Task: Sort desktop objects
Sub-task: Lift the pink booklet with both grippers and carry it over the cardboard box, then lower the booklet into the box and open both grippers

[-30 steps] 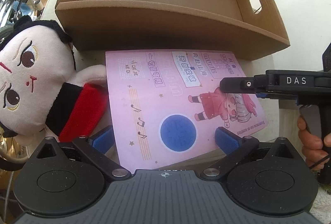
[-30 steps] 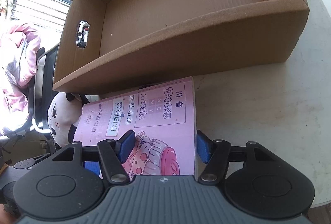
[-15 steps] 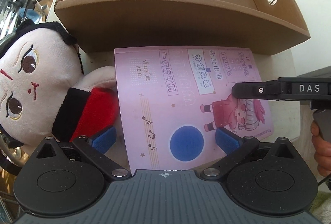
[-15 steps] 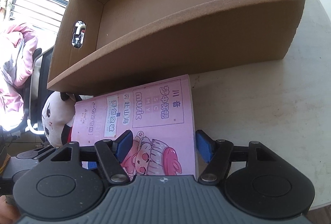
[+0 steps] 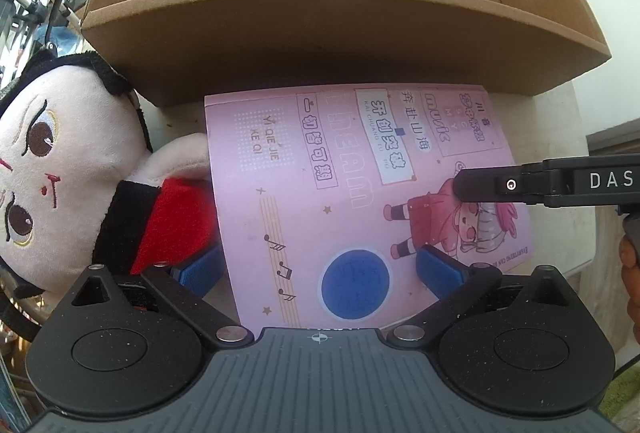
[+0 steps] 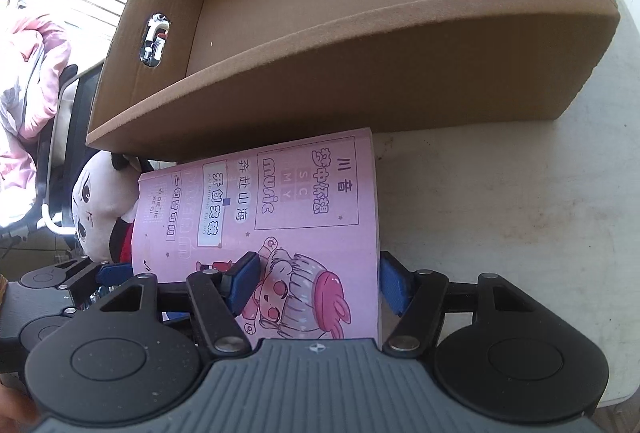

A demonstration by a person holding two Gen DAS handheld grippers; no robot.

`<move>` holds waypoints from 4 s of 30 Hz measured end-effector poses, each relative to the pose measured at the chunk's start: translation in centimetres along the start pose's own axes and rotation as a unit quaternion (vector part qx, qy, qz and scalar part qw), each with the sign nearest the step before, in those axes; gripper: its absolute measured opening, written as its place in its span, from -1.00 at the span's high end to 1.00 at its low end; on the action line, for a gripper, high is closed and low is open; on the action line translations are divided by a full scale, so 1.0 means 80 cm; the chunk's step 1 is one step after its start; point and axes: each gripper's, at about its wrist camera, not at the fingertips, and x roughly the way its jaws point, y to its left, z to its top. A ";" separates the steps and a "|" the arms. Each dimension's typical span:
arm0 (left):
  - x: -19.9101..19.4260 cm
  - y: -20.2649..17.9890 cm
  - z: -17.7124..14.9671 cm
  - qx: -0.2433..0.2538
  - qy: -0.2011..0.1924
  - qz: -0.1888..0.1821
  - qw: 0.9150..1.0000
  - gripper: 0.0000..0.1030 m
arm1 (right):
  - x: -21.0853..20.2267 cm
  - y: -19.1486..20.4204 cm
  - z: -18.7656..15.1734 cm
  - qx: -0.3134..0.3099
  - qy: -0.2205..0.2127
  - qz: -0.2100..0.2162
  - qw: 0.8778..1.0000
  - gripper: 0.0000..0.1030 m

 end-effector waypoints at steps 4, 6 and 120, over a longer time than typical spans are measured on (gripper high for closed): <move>0.004 -0.019 0.006 0.005 0.010 0.023 1.000 -1.00 | -0.007 0.004 0.002 -0.013 -0.003 -0.010 1.000 -0.29; 0.005 -0.021 0.010 -0.006 0.014 0.022 1.000 -1.00 | -0.011 0.003 0.004 -0.011 -0.001 -0.010 1.000 -0.27; 0.034 0.054 0.283 -0.061 -0.005 -0.143 0.988 -0.93 | 0.047 -0.040 0.207 -0.027 0.049 -0.099 0.993 0.37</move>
